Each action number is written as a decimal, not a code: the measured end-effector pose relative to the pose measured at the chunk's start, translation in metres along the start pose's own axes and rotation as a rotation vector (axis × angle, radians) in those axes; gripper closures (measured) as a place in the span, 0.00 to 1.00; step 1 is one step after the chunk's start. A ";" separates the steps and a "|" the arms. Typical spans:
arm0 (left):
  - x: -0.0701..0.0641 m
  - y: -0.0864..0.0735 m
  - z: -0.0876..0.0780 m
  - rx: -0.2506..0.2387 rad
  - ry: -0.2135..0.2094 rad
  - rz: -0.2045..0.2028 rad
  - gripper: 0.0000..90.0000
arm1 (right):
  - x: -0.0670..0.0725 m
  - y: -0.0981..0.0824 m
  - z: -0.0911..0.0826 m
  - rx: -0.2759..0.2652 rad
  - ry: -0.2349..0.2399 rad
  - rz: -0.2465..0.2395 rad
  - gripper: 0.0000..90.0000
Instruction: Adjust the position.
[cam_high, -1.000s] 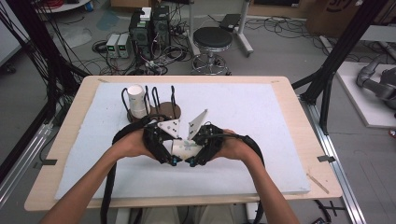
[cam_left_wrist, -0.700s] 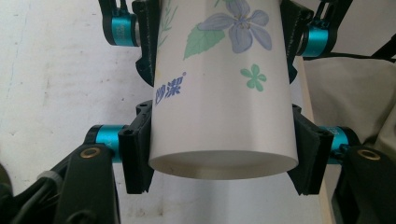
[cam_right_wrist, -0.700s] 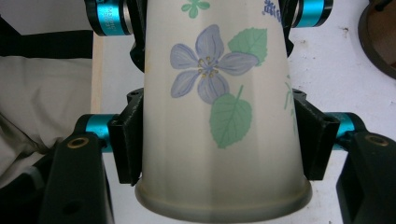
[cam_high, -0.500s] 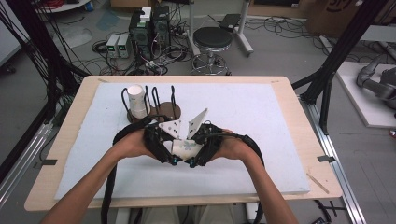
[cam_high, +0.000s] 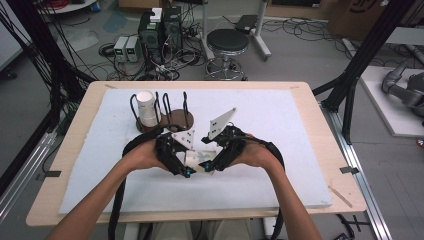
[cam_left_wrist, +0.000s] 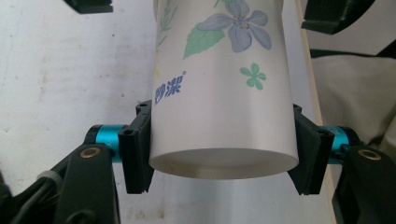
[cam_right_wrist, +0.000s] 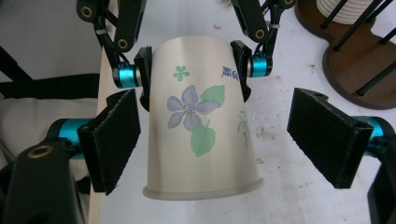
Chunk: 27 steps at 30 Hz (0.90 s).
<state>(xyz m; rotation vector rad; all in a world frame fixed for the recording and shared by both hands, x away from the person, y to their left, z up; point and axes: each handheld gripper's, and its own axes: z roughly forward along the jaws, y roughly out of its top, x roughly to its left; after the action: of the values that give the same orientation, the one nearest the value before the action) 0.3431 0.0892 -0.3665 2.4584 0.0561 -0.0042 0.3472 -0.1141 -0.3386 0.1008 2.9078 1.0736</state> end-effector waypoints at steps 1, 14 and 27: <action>0.001 -0.002 -0.002 -0.024 0.001 -0.005 0.40 | 0.000 0.000 -0.002 -0.009 0.000 -0.002 0.20; -0.005 -0.053 -0.019 -0.419 0.051 -0.089 0.40 | -0.005 -0.018 -0.027 -0.240 -0.007 0.064 0.20; -0.007 -0.079 -0.019 -0.673 0.051 -0.151 0.40 | -0.001 -0.058 -0.029 -0.444 -0.034 0.152 0.20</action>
<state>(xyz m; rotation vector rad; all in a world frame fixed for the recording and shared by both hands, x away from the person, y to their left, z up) 0.3324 0.1625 -0.4012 1.7772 0.2275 0.0103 0.3442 -0.1774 -0.3545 0.3224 2.5894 1.6902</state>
